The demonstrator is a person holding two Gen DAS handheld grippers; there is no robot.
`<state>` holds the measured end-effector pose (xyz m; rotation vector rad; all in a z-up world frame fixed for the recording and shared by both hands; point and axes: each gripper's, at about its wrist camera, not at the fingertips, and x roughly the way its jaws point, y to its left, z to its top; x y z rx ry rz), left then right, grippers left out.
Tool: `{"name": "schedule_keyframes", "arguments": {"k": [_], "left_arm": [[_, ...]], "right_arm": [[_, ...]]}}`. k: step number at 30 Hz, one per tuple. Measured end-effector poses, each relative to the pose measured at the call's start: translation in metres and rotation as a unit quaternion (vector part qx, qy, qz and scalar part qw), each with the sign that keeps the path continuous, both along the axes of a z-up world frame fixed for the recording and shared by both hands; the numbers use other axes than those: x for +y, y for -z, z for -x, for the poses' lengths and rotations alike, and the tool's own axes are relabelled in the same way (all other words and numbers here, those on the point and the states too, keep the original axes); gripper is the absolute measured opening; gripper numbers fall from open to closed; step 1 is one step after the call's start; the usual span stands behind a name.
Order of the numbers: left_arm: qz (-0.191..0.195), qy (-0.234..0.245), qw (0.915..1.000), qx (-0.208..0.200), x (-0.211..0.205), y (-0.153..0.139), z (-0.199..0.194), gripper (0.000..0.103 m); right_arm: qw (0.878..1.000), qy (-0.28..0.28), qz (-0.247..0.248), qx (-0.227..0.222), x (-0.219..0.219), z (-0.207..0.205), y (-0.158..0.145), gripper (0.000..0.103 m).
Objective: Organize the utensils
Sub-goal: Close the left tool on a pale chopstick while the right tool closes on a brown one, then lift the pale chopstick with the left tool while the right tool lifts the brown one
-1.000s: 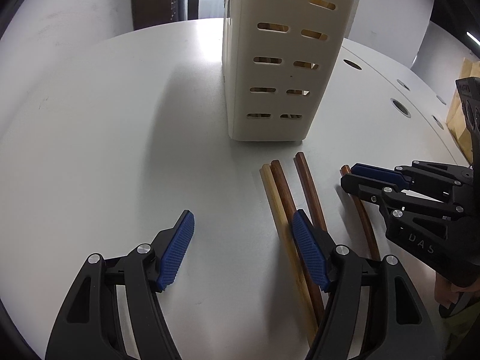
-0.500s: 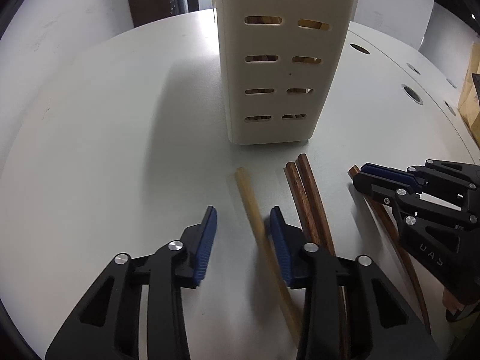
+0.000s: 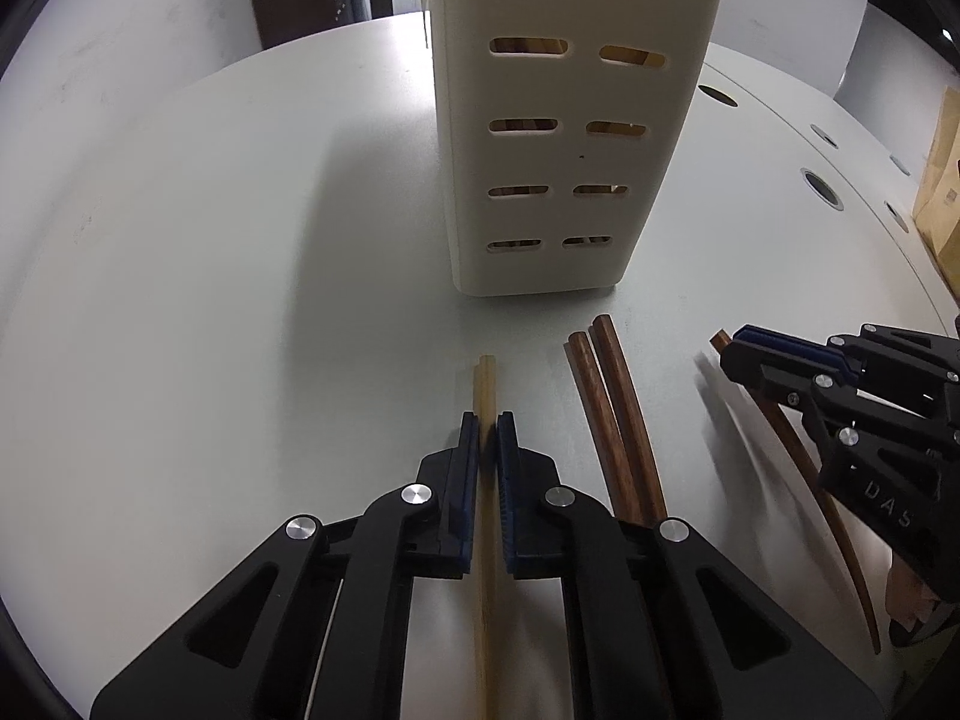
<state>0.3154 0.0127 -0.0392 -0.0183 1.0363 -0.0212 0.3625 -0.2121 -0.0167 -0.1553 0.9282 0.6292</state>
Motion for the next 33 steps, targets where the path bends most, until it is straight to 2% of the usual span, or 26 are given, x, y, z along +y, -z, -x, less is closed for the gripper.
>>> {"name": "schedule_keyframes", "arguments": {"k": [3, 6, 9, 14, 22, 26, 33], "left_arm": [[0.012, -0.002, 0.9995, -0.028, 0.006, -0.015, 0.01, 0.006], [0.03, -0.012, 0.9968, -0.073, 0.016, -0.04, 0.025, 0.006], [0.059, -0.025, 0.9891, -0.133, 0.027, -0.07, 0.045, 0.006], [0.071, -0.027, 0.9787, -0.191, 0.027, -0.101, 0.066, 0.006], [0.066, -0.02, 0.9722, -0.224, 0.015, -0.126, 0.079, 0.006], [0.062, -0.024, 0.97, -0.234, 0.017, -0.139, 0.082, 0.006], [0.045, -0.012, 0.9644, -0.26, 0.011, -0.165, 0.083, 0.006]], "right_arm": [[1.0, 0.0, -0.022, -0.014, -0.005, 0.006, -0.014, 0.008], [0.998, -0.002, -0.044, -0.034, -0.01, 0.013, -0.031, 0.008], [0.996, -0.003, -0.072, -0.052, -0.017, 0.02, -0.051, 0.008], [0.991, -0.008, -0.098, -0.09, -0.024, 0.036, -0.075, 0.008], [0.982, -0.026, -0.12, -0.144, -0.023, 0.056, -0.104, 0.008], [0.976, -0.018, -0.134, -0.17, -0.031, 0.064, -0.119, 0.008], [0.97, -0.01, -0.153, -0.191, -0.04, 0.062, -0.14, 0.008]]}}
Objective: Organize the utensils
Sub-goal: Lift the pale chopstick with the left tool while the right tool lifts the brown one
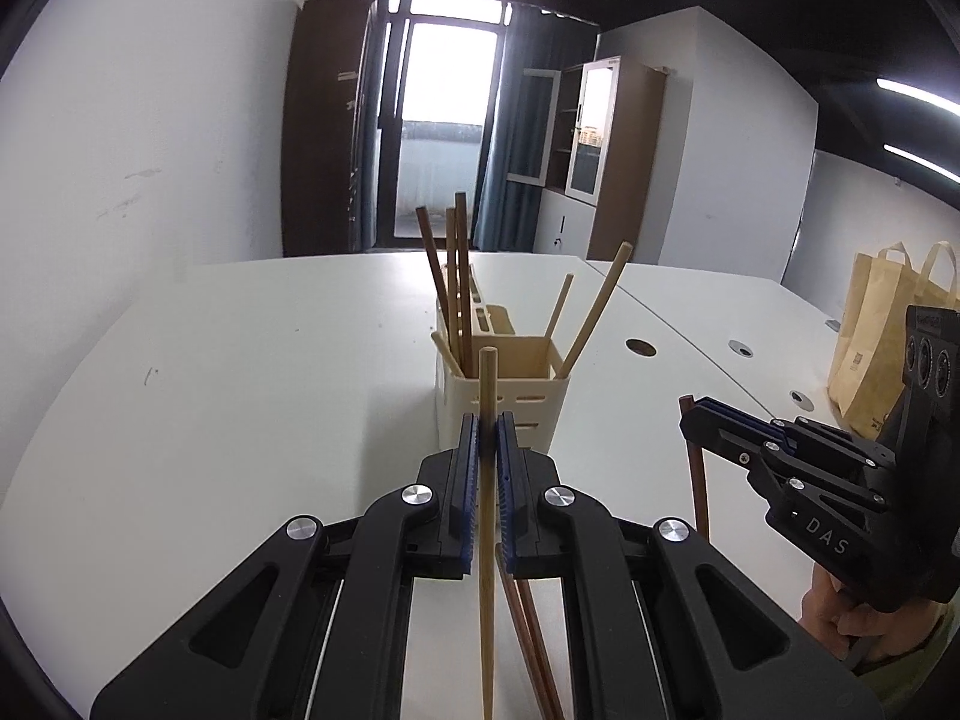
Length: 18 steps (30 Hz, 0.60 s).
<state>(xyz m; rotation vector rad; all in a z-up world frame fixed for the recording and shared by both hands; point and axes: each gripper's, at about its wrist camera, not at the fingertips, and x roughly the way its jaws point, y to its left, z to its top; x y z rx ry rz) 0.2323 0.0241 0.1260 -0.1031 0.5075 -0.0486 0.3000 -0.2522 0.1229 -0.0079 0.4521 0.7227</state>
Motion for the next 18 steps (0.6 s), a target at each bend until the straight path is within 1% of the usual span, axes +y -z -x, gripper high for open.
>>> {"name": "schedule_keyframes", "arguments": {"k": [5, 8, 12, 14, 18], "left_arm": [[-0.018, 0.006, 0.9991, -0.037, -0.01, -0.027, 0.0, 0.006], [-0.018, 0.01, 0.9981, -0.058, -0.013, -0.04, 0.0, 0.006], [-0.017, 0.004, 0.996, -0.087, -0.013, -0.047, 0.004, 0.006], [-0.025, 0.006, 0.9958, -0.088, -0.016, -0.047, 0.0, 0.006], [-0.028, 0.003, 0.9955, -0.091, -0.016, -0.048, -0.004, 0.006]], "right_arm": [[1.0, -0.004, -0.008, -0.027, 0.002, 0.0, -0.02, 0.008], [0.999, -0.008, -0.018, -0.043, 0.003, 0.002, -0.031, 0.008], [0.997, -0.015, -0.031, -0.065, 0.002, 0.004, -0.04, 0.008], [0.997, -0.016, -0.041, -0.071, 0.0, 0.003, -0.043, 0.008], [0.994, -0.023, -0.061, -0.082, 0.0, 0.001, -0.051, 0.008]]}}
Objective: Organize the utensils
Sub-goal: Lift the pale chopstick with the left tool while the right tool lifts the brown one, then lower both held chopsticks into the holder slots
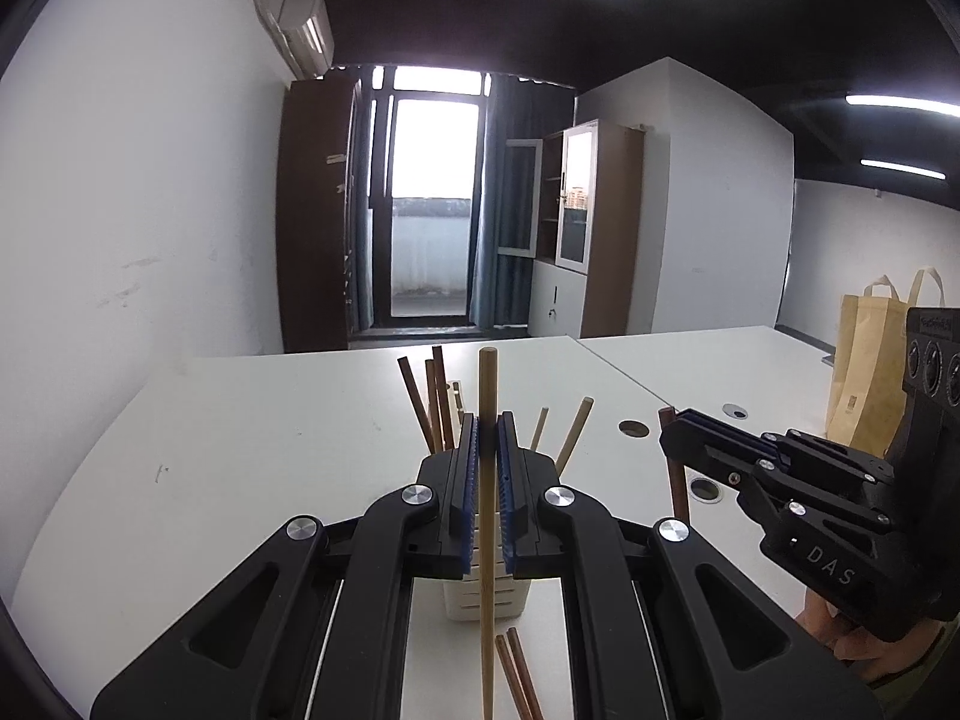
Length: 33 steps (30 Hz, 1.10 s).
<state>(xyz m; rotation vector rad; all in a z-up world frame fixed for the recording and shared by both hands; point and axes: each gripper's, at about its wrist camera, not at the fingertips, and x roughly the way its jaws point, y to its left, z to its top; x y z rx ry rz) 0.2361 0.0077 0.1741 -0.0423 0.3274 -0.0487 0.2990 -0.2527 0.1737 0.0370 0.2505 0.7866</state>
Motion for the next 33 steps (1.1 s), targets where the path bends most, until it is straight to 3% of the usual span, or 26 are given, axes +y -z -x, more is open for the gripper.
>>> {"name": "schedule_keyframes", "arguments": {"k": [10, 21, 33], "left_arm": [[-0.005, 0.004, 0.9996, -0.028, 0.0, -0.009, -0.009, 0.006], [0.011, -0.006, 0.996, -0.089, 0.003, -0.026, -0.009, 0.006], [0.032, -0.022, 0.9761, -0.214, 0.002, -0.041, 0.004, 0.006]], "right_arm": [[0.996, -0.018, -0.074, -0.045, 0.001, -0.017, -0.023, 0.008], [0.981, -0.026, -0.161, -0.102, -0.003, -0.032, -0.039, 0.008], [0.958, -0.003, -0.248, -0.148, -0.016, -0.04, -0.044, 0.008]]}}
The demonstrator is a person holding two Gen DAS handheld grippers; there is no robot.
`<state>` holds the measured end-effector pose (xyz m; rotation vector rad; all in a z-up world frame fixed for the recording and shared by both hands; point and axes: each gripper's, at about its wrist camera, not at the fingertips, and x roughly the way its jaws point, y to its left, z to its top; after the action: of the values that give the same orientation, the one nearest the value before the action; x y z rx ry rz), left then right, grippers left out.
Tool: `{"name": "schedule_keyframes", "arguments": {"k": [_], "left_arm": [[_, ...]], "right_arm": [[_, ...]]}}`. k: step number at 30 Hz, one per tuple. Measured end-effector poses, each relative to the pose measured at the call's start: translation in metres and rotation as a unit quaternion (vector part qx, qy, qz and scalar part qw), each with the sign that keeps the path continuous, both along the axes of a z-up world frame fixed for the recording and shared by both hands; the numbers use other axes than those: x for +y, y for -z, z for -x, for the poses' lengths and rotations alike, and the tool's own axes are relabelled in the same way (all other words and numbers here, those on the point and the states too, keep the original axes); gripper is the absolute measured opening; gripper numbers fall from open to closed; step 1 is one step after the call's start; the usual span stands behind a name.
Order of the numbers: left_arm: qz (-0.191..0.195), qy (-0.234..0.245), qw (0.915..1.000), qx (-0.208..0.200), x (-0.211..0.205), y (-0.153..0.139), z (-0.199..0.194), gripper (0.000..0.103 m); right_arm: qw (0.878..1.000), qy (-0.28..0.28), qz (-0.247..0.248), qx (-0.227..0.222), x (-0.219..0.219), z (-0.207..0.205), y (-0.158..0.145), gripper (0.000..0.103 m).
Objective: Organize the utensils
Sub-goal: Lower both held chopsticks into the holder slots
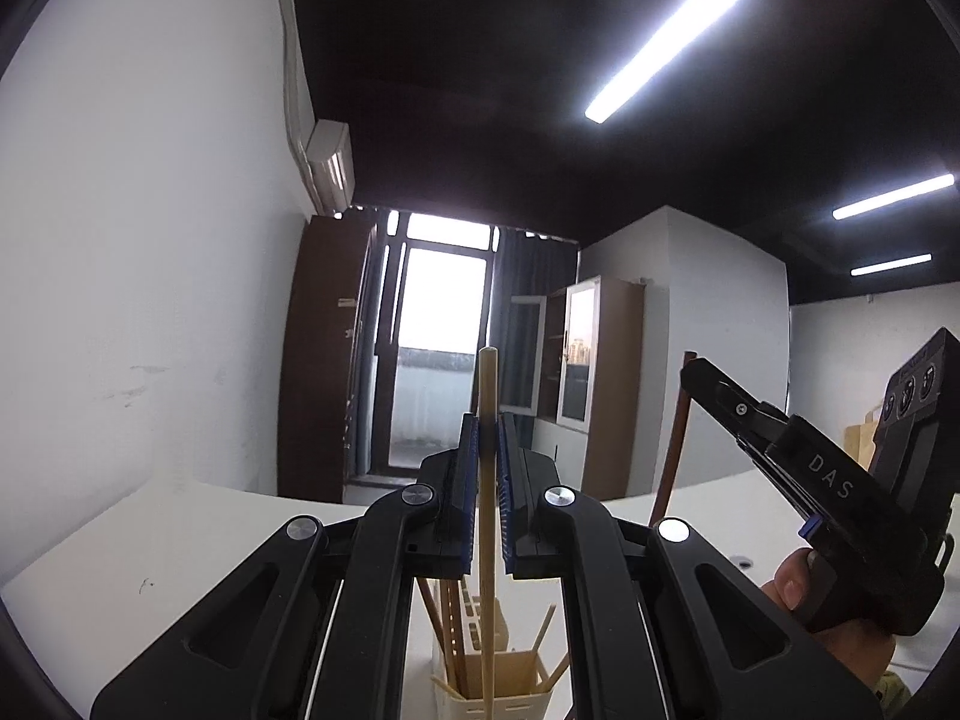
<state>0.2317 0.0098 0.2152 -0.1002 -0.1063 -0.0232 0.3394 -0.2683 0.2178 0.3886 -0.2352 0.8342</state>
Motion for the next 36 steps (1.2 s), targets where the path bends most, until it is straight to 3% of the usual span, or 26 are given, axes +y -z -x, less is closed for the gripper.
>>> {"name": "schedule_keyframes", "arguments": {"k": [3, 8, 18, 28, 36], "left_arm": [[-0.001, -0.015, 0.999, -0.041, -0.001, -0.001, 0.005, 0.006], [0.002, -0.019, 0.9985, -0.052, -0.005, 0.004, -0.007, 0.006], [-0.006, -0.018, 0.9997, 0.013, -0.005, 0.028, -0.052, 0.006], [0.006, -0.013, 0.9998, 0.014, 0.002, 0.028, -0.05, 0.006], [0.002, -0.013, 0.9993, 0.035, 0.009, 0.033, -0.061, 0.006]], "right_arm": [[1.0, 0.004, -0.024, -0.02, -0.005, 0.001, -0.001, 0.008], [0.998, 0.014, -0.037, -0.038, -0.002, -0.004, 0.001, 0.008], [0.998, 0.027, 0.005, -0.049, 0.024, -0.014, 0.014, 0.008], [0.999, 0.029, -0.007, -0.045, 0.014, -0.016, 0.011, 0.008], [0.999, 0.029, 0.03, -0.028, 0.03, -0.029, 0.02, 0.008]]}}
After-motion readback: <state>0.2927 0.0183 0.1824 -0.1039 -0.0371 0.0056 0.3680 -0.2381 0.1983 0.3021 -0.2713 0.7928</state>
